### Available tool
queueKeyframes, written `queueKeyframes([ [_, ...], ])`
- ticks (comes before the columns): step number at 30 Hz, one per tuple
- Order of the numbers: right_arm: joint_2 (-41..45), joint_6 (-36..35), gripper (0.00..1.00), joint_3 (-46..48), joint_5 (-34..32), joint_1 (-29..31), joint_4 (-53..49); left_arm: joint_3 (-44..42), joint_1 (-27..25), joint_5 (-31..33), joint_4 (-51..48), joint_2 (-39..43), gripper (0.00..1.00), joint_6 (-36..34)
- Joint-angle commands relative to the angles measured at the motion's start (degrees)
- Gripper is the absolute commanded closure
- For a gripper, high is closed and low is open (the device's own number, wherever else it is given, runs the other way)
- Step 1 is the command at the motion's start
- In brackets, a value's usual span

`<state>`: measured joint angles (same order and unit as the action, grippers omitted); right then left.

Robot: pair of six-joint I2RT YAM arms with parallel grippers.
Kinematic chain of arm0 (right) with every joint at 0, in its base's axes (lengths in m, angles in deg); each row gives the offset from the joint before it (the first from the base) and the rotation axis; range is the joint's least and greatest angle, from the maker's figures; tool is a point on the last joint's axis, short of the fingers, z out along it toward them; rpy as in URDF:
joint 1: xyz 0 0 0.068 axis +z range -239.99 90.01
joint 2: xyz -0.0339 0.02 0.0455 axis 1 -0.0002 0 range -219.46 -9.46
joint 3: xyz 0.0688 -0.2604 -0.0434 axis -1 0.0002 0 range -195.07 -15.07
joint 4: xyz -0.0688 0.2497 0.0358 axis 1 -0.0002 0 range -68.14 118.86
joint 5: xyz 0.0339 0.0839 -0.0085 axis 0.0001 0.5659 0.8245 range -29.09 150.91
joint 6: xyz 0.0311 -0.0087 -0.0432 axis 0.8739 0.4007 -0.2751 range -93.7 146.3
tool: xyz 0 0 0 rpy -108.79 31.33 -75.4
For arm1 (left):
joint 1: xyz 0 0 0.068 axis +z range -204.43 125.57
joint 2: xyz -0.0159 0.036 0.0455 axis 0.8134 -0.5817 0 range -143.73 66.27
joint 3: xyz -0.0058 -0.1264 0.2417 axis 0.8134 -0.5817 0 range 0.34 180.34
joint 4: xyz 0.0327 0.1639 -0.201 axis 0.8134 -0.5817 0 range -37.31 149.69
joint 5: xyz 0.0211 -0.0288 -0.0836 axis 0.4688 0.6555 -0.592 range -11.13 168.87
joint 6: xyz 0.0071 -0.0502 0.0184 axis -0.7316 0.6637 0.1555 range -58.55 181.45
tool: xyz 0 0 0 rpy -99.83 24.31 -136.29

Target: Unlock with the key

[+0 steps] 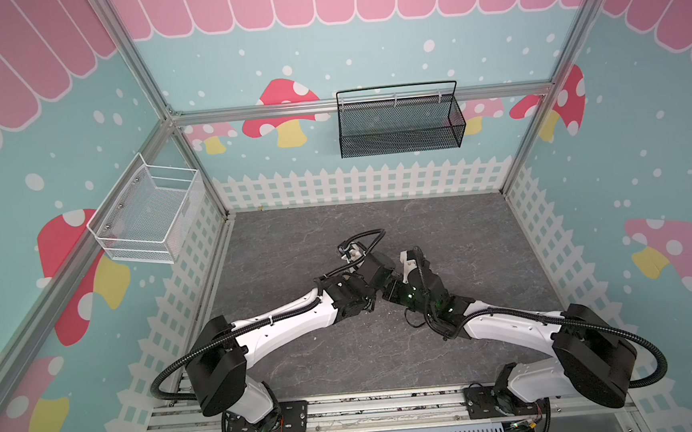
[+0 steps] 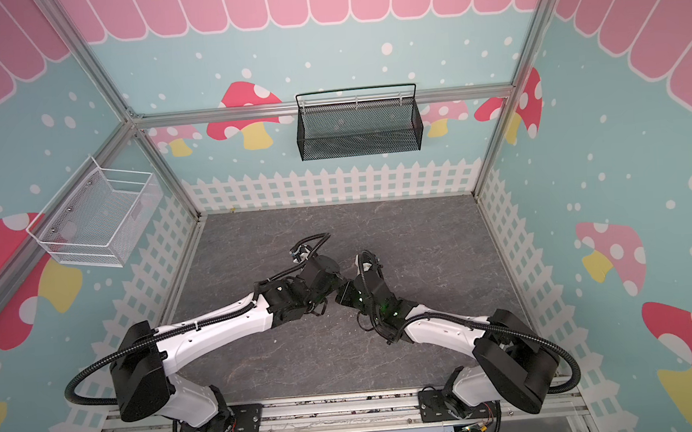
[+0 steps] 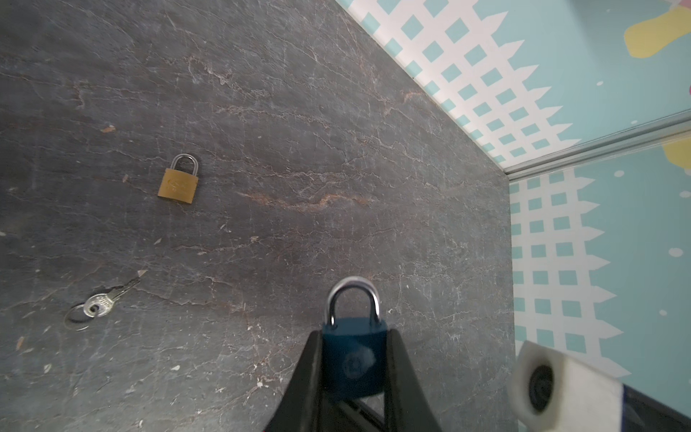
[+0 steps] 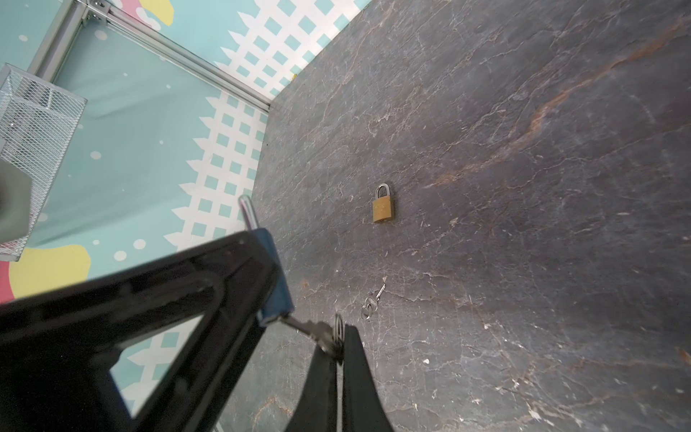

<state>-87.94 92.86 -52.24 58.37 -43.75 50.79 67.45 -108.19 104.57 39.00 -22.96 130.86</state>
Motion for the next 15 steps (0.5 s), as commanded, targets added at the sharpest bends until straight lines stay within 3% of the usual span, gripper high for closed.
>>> queueKeyframes([
  [1,0.5,0.7,1.0,-4.7,-1.6,-1.2,9.1,-2.7,-1.2,-5.7,-7.9,0.4,1.0,0.0],
  [6,3.0,0.6,1.0,-2.2,-1.8,-1.2,6.1,-3.0,0.5,-1.6,-10.9,1.3,1.0,-1.1],
  [15,3.6,-4.1,1.0,-2.1,5.8,-1.2,5.2,-2.5,1.7,2.4,-14.4,1.2,1.0,-1.8],
])
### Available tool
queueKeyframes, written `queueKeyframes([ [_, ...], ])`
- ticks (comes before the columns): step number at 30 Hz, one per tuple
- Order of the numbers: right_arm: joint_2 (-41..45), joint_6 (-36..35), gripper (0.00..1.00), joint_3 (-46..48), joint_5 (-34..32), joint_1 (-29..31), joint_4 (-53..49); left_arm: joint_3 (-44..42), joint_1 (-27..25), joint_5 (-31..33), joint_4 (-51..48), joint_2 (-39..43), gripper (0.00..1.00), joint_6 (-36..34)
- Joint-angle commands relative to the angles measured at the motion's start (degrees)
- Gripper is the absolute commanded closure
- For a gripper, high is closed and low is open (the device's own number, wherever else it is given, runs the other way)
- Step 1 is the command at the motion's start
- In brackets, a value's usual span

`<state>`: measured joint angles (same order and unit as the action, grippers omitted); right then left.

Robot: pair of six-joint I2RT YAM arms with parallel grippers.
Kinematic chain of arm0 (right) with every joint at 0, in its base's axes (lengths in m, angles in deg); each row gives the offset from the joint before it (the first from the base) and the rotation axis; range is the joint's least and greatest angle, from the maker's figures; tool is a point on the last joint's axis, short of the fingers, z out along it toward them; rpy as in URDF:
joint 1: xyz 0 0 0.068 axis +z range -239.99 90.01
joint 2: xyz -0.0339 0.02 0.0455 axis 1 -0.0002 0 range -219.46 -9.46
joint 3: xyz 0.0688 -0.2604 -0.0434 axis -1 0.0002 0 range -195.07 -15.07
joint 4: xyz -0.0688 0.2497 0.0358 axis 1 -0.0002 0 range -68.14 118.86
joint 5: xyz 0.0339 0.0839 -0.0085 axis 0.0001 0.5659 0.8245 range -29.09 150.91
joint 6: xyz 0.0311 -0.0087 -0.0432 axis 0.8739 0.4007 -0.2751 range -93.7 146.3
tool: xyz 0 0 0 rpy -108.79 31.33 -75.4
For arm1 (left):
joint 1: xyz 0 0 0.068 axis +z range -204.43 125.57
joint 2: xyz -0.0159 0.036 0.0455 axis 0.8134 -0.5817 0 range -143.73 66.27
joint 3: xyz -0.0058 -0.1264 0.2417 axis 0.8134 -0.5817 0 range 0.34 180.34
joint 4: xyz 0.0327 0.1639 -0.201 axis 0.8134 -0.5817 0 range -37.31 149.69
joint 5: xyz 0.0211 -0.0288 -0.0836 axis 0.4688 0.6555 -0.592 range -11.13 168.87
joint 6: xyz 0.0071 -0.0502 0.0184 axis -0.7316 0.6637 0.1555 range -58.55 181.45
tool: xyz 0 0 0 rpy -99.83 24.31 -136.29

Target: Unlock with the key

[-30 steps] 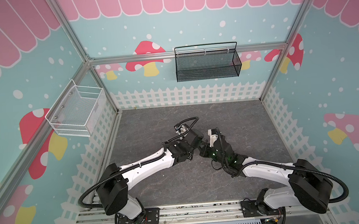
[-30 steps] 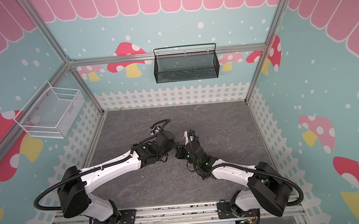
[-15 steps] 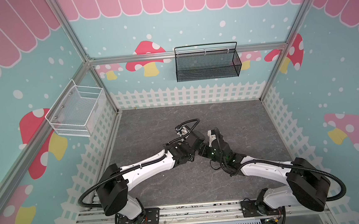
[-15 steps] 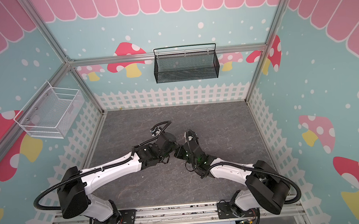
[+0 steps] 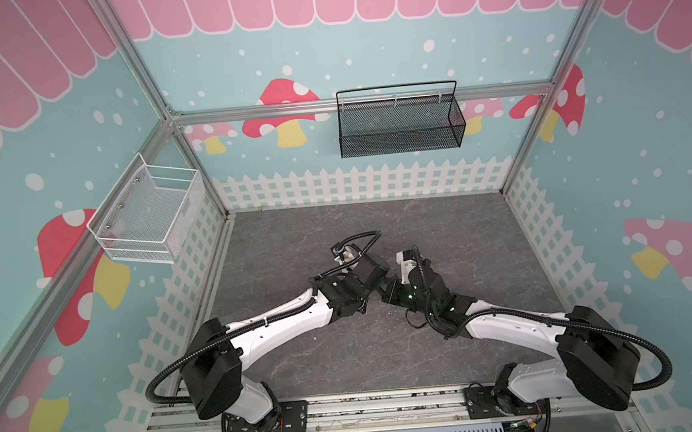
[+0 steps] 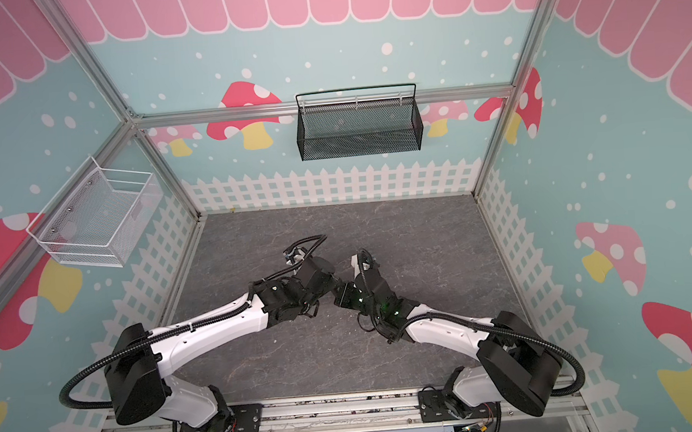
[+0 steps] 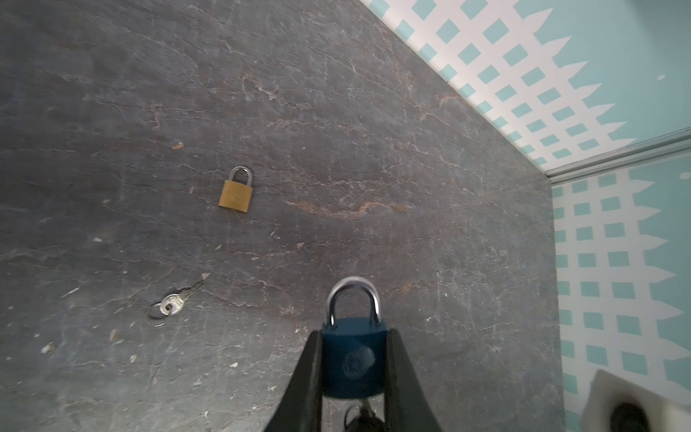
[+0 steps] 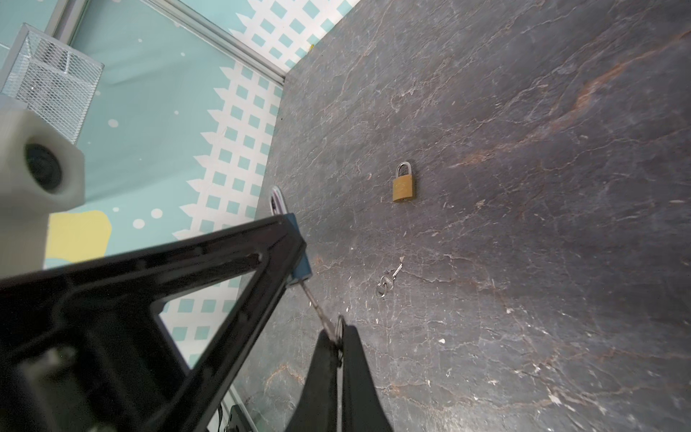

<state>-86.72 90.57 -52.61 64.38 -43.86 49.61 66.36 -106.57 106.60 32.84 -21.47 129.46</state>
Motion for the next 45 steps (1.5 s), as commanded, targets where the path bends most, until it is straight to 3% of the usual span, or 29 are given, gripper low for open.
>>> queueKeyframes([
  [1,2.3,-2.3,1.0,-1.7,0.7,-1.0,6.1,-1.5,0.4,0.2,-8.1,-0.1,1.0,-0.2],
  [6,1.7,-1.9,1.0,0.5,4.9,-0.6,7.8,-0.9,1.9,-1.3,-7.1,0.6,1.0,0.7],
  [12,1.9,0.2,1.0,5.2,4.8,-0.3,9.3,-2.3,4.1,-4.7,-2.5,2.6,1.0,4.2],
  [17,-0.1,7.1,1.0,7.2,5.3,-0.3,14.4,-4.0,5.3,-6.9,1.4,3.8,1.0,9.1],
  [28,-6.9,18.8,1.0,6.2,4.8,0.1,24.3,-5.2,5.2,-3.6,1.1,5.0,1.0,14.6],
  [45,-11.0,22.0,1.0,3.4,2.7,1.6,26.5,-6.3,5.0,-0.9,0.9,6.2,1.0,15.7],
])
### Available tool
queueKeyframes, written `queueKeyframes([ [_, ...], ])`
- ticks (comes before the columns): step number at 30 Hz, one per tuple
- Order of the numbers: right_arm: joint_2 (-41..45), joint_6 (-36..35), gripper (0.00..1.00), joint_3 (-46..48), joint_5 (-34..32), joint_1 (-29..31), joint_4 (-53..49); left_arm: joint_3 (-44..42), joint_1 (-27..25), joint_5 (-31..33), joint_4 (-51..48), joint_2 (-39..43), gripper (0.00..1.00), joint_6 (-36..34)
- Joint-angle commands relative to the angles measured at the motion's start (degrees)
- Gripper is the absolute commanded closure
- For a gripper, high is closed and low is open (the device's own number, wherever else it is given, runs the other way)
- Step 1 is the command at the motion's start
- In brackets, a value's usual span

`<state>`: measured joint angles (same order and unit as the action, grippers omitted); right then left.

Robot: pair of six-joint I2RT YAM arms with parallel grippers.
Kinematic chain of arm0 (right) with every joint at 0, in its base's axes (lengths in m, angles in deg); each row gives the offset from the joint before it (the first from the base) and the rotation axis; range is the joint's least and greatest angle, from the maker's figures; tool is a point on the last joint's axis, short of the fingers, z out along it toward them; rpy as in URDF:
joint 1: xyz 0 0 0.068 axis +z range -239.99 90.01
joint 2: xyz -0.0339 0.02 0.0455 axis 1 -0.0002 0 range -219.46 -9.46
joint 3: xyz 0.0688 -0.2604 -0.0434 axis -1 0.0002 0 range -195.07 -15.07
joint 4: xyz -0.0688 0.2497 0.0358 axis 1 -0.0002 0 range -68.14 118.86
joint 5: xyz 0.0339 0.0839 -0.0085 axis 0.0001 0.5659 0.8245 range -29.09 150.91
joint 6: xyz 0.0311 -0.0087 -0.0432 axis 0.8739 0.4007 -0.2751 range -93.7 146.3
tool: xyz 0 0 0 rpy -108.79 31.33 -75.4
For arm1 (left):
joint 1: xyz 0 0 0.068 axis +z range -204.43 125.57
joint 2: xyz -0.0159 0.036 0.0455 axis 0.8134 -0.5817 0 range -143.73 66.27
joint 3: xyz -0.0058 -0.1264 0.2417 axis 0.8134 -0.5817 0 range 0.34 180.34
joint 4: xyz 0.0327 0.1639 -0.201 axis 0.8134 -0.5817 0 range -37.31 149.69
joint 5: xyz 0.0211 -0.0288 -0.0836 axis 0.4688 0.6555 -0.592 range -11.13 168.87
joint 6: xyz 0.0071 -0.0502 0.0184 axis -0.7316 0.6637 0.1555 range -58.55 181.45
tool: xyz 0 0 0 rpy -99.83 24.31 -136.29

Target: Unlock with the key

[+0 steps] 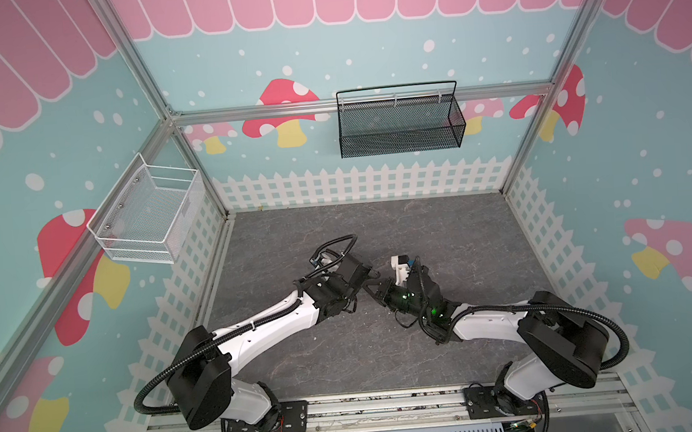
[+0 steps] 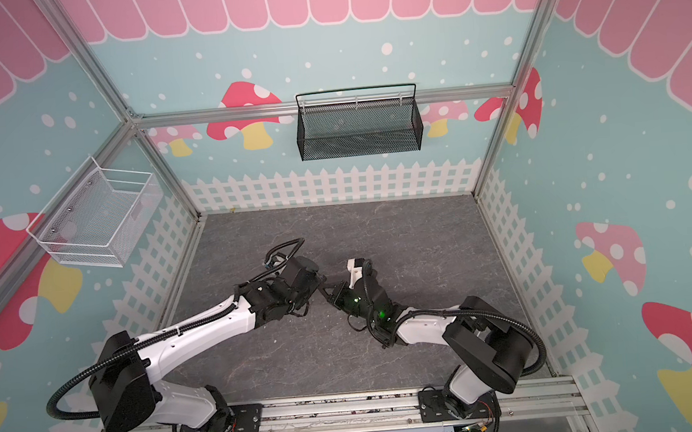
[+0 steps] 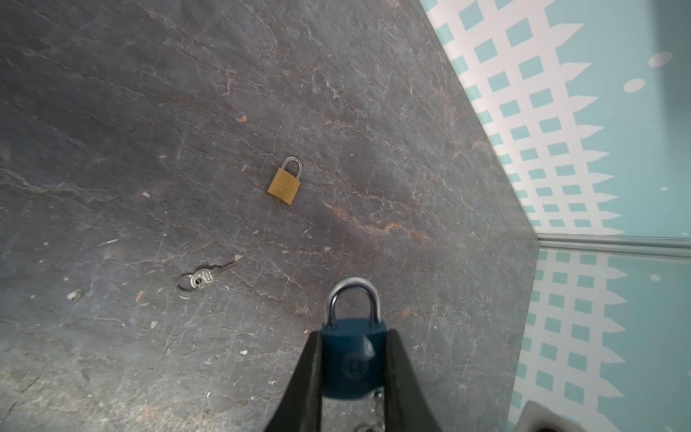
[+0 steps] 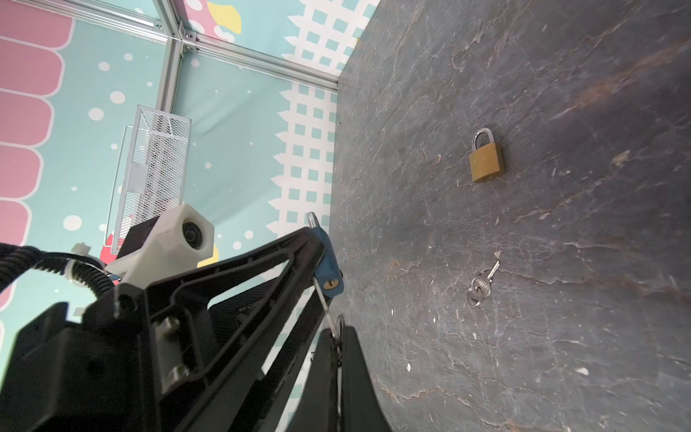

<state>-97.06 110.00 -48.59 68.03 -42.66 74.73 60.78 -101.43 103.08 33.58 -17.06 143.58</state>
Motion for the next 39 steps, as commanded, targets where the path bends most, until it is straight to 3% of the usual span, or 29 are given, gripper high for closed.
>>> queueKeyframes([
  [1,-0.8,2.7,1.0,-0.7,-0.8,0.4,1.2,-0.6,-0.1,2.9,0.0,1.9,1.0,1.4],
  [39,-3.1,5.2,1.0,-3.8,-1.5,2.1,2.3,-0.7,-0.2,3.2,1.4,1.9,1.0,1.5],
])
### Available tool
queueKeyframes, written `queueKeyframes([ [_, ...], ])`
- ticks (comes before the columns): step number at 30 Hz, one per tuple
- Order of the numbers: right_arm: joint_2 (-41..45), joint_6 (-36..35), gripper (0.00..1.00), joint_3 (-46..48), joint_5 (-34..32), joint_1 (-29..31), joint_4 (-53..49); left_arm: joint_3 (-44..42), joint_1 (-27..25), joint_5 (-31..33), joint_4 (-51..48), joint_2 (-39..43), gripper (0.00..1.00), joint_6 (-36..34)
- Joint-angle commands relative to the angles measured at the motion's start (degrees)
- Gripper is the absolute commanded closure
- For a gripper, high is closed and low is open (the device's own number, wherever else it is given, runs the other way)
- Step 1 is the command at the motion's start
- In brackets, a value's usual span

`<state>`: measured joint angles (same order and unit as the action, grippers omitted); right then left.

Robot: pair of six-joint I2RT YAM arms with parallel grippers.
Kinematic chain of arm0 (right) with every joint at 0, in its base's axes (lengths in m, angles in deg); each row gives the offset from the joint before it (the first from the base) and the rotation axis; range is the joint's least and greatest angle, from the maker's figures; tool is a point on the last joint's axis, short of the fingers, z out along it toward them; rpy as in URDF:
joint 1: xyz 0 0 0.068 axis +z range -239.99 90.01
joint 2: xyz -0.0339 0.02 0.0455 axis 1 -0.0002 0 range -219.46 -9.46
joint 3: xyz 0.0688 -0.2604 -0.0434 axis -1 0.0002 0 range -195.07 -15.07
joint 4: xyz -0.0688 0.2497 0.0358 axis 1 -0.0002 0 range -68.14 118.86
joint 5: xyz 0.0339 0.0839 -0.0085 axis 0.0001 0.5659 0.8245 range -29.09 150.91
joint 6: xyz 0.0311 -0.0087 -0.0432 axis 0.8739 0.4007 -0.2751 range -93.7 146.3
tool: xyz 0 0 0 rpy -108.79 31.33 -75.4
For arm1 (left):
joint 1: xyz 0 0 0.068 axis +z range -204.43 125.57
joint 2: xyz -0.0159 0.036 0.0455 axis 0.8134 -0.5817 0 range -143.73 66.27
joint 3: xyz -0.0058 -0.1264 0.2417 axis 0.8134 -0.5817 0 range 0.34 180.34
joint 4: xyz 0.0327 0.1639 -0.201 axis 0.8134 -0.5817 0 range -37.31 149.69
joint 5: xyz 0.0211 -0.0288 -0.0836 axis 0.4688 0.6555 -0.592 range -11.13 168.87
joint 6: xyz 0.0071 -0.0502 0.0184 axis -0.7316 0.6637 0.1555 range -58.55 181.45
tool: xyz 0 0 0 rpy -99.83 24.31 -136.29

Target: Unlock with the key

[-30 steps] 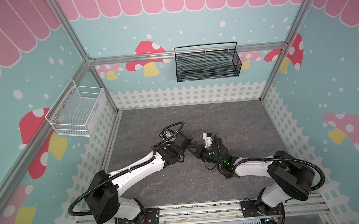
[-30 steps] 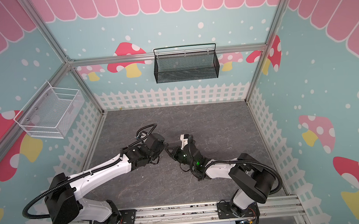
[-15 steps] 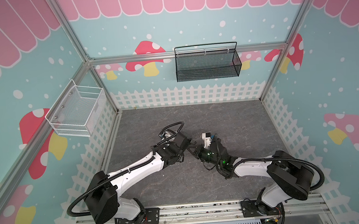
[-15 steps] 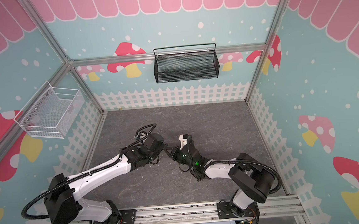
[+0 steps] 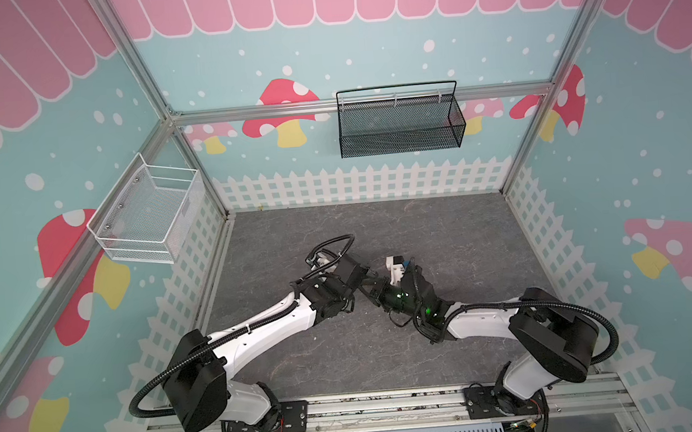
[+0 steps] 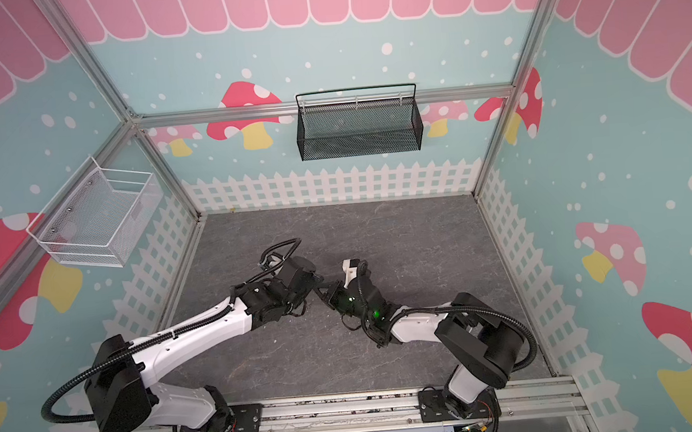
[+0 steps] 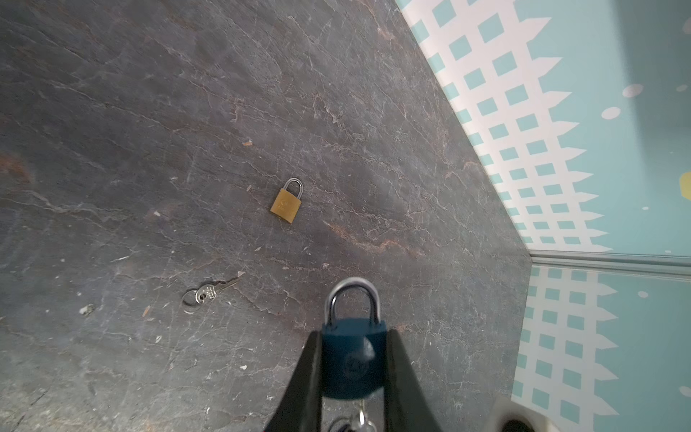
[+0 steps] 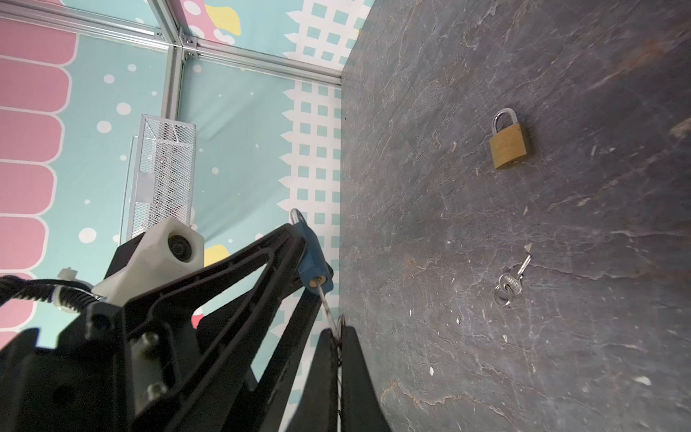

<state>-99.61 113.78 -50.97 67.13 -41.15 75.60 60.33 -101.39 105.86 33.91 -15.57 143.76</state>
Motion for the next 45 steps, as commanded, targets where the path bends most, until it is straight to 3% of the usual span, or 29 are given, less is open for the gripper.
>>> queueKeyframes([
  [1,-0.6,1.4,1.0,-1.6,-0.6,0.6,1.2,-0.2,-0.2,0.4,1.2,0.3,1.0,1.4],
  [15,-0.7,1.1,1.0,-6.4,-2.8,1.2,-4.8,0.2,-1.6,1.2,3.2,-1.3,1.0,-1.1],
  [30,-2.8,-1.0,1.0,-7.0,0.5,1.8,1.2,1.0,-3.1,2.8,1.8,2.0,1.0,-5.5],
  [45,-4.2,-2.8,1.0,-9.4,3.3,1.8,3.9,0.4,-2.2,-5.9,3.3,0.3,1.0,-7.0],
])
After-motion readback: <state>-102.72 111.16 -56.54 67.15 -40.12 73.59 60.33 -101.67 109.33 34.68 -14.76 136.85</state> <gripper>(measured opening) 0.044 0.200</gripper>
